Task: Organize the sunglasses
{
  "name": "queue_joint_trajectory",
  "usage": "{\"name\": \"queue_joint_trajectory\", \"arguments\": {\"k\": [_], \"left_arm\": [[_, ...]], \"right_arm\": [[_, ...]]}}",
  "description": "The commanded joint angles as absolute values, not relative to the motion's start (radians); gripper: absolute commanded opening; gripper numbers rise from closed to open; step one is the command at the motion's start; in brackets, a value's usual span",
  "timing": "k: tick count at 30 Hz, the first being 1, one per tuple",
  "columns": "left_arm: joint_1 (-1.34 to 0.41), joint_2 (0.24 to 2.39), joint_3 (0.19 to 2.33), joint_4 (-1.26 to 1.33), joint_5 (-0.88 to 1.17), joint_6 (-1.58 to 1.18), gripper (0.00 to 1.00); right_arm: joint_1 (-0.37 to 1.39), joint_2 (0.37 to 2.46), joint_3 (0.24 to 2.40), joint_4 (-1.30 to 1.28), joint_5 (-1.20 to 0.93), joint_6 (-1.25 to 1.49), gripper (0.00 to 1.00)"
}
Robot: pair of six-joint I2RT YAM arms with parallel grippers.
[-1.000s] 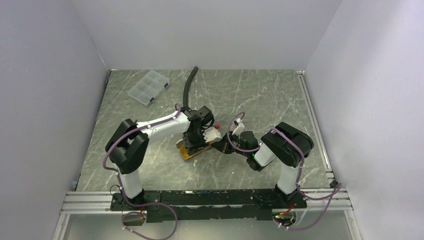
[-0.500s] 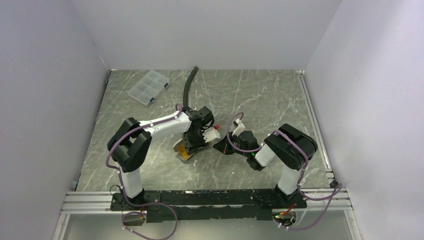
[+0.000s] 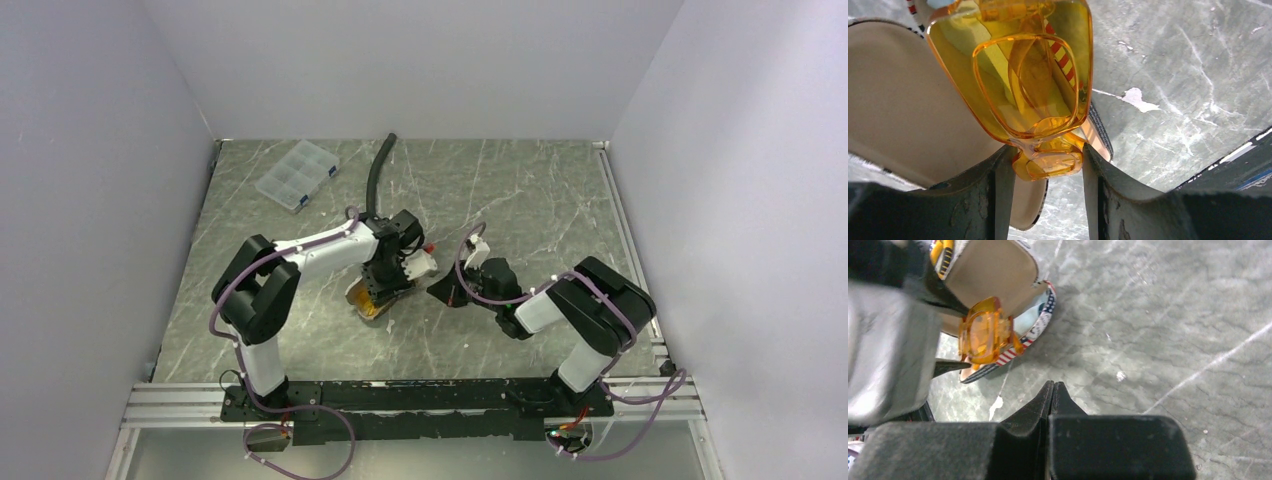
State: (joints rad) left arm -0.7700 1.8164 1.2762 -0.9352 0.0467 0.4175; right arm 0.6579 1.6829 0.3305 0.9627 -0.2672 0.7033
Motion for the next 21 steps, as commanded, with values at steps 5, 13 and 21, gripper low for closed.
{"name": "queue_joint_trajectory", "arguments": {"k": [5, 13, 21], "left_arm": [[-0.736, 1.747, 1.258, -0.890, 0.084, 0.368, 0.34], [-0.736, 1.747, 1.245, -0.888, 0.087, 0.366, 0.36], [-0.734, 1.744, 1.247, -0.887, 0.093, 0.365, 0.36]], "right_arm": [[0.660, 1.655, 0.376, 1.092, -0.404, 0.715, 0.13], [0.658, 1.671, 0.395, 1.169, -0.401, 0.745, 0.27], [0.658, 1.731, 0.454, 1.165, -0.393, 0.767, 0.32]]}}
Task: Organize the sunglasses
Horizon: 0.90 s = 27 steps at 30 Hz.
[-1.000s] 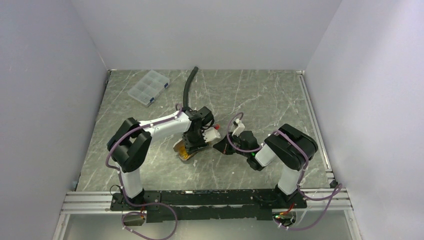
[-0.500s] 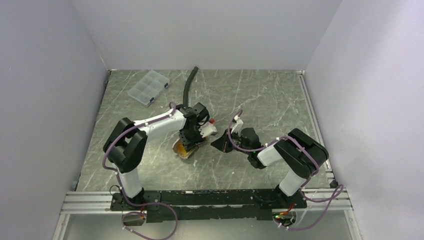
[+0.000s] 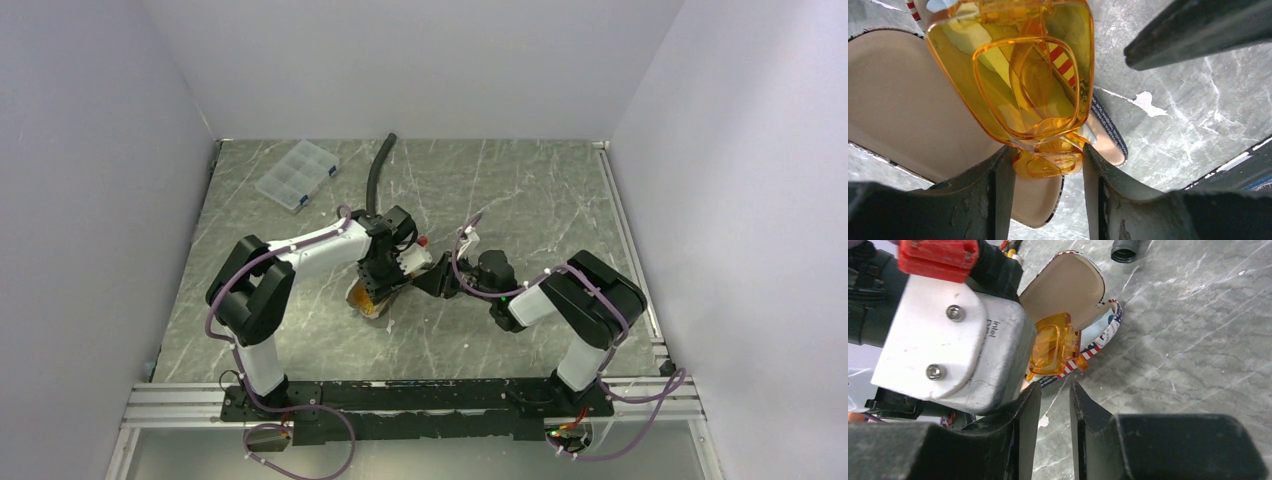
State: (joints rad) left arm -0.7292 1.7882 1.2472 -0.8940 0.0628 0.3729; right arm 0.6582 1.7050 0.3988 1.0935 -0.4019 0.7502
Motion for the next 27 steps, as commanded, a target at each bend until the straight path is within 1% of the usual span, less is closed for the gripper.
{"name": "queue_joint_trajectory", "arguments": {"k": [1, 8, 15, 21, 24, 27], "left_arm": [[-0.735, 1.744, 1.248, -0.888, 0.094, 0.368, 0.36], [-0.734, 1.740, 1.241, -0.889, 0.101, 0.372, 0.37], [-0.735, 1.744, 1.244, -0.888, 0.103, 0.374, 0.38], [-0.734, 1.745, 1.234, -0.888, 0.104, 0.375, 0.38], [-0.732, 1.742, 1.229, -0.883, 0.108, 0.374, 0.38], [-0.732, 1.740, 1.229, -0.878, 0.112, 0.372, 0.38]], "right_arm": [[0.658, 1.742, 0.459, 1.172, -0.394, 0.770, 0.31], [0.650, 1.781, 0.468, 1.251, -0.390, 0.827, 0.32], [0.647, 1.852, 0.452, 1.391, -0.352, 0.934, 0.38], [0.643, 1.854, 0.427, 1.428, -0.320, 0.954, 0.38], [0.641, 1.838, 0.419, 1.414, -0.314, 0.948, 0.45], [0.640, 1.865, 0.443, 1.415, -0.331, 0.967, 0.46]]}}
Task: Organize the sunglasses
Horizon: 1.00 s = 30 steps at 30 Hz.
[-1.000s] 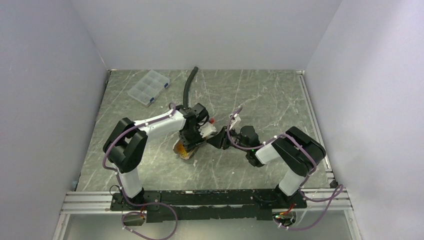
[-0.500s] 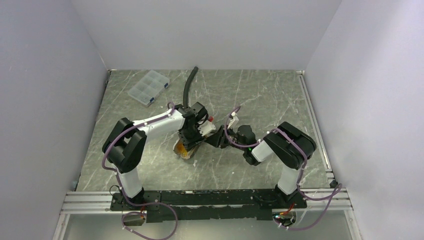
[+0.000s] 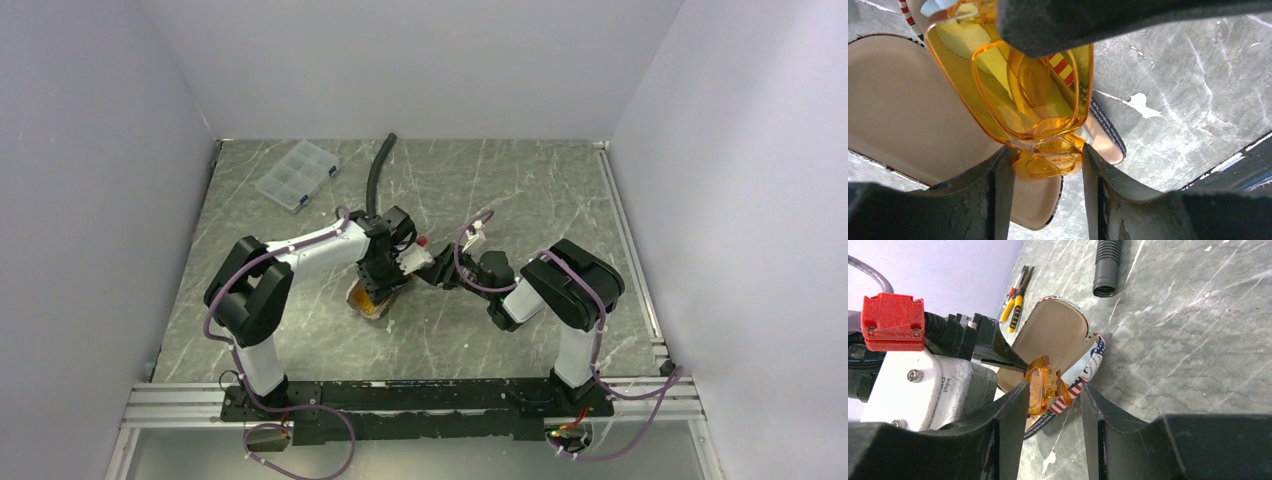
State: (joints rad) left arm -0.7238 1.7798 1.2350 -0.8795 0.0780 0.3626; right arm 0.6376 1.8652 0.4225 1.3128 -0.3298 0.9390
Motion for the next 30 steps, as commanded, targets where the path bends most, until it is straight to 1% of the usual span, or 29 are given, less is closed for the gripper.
{"name": "queue_joint_trajectory", "arguments": {"k": [1, 7, 11, 14, 21, 24, 28, 29, 30], "left_arm": [[-0.732, 1.741, 1.230, -0.877, 0.112, 0.373, 0.38], [-0.732, 1.745, 1.233, -0.875, 0.115, 0.372, 0.38], [-0.731, 1.753, 1.236, -0.874, 0.117, 0.371, 0.38], [-0.731, 1.754, 1.241, -0.876, 0.114, 0.373, 0.39], [-0.729, 1.746, 1.247, -0.876, 0.107, 0.375, 0.42], [-0.729, 1.738, 1.246, -0.876, 0.115, 0.379, 0.47], [-0.730, 1.699, 1.236, -0.861, 0.135, 0.398, 0.59], [-0.730, 1.685, 1.234, -0.855, 0.136, 0.404, 0.65], [-0.730, 1.669, 1.235, -0.849, 0.135, 0.406, 0.66]], "right_arm": [[0.640, 1.879, 0.449, 1.430, -0.336, 0.980, 0.46], [0.642, 1.914, 0.456, 1.455, -0.361, 1.004, 0.45], [0.648, 1.916, 0.463, 1.455, -0.398, 1.009, 0.40], [0.650, 1.916, 0.460, 1.447, -0.409, 1.002, 0.33], [0.651, 1.939, 0.477, 1.428, -0.426, 1.008, 0.28], [0.651, 1.946, 0.481, 1.407, -0.424, 1.003, 0.22], [0.648, 1.948, 0.472, 1.404, -0.416, 0.998, 0.19], [0.648, 1.946, 0.473, 1.402, -0.416, 0.995, 0.18], [0.647, 1.945, 0.475, 1.399, -0.416, 0.992, 0.16]]}}
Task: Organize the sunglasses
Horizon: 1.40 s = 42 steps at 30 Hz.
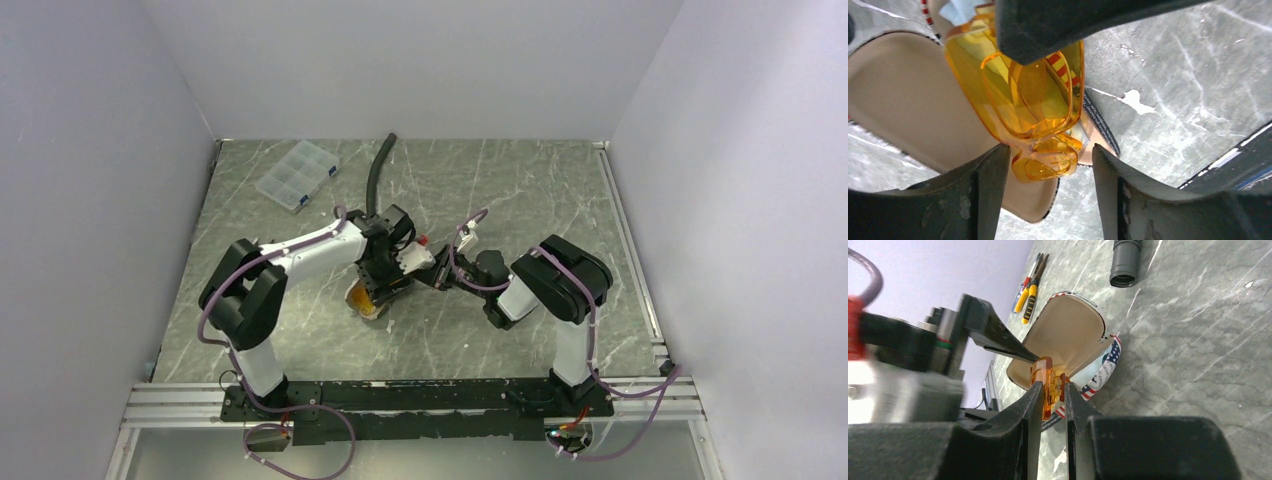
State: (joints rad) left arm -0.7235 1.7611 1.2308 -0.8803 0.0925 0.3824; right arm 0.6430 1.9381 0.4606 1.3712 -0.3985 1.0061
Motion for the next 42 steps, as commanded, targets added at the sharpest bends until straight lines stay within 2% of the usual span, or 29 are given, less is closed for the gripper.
{"name": "queue_joint_trajectory", "arguments": {"k": [1, 12, 17, 22, 28, 34, 42], "left_arm": [[-0.730, 1.662, 1.237, -0.849, 0.137, 0.409, 0.67], [-0.723, 1.542, 1.264, -0.871, 0.204, 0.437, 0.72], [-0.626, 1.477, 1.272, -0.876, 0.211, 0.450, 0.74], [-0.506, 1.541, 1.232, -0.870, 0.195, 0.450, 0.64], [-0.504, 1.596, 1.204, -0.845, 0.218, 0.445, 0.57], [-0.496, 1.635, 1.215, -0.826, 0.247, 0.452, 0.43], [-0.495, 1.672, 1.219, -0.843, 0.328, 0.459, 0.34]], "right_arm": [[0.648, 1.944, 0.477, 1.395, -0.417, 0.989, 0.14], [0.640, 1.916, 0.476, 1.339, -0.421, 0.942, 0.11], [0.634, 1.904, 0.492, 1.284, -0.446, 0.915, 0.11], [0.632, 1.874, 0.496, 1.219, -0.449, 0.881, 0.11], [0.631, 1.846, 0.508, 1.158, -0.457, 0.851, 0.11], [0.625, 1.835, 0.520, 1.115, -0.473, 0.838, 0.10], [0.618, 1.829, 0.527, 1.092, -0.487, 0.823, 0.09]]}}
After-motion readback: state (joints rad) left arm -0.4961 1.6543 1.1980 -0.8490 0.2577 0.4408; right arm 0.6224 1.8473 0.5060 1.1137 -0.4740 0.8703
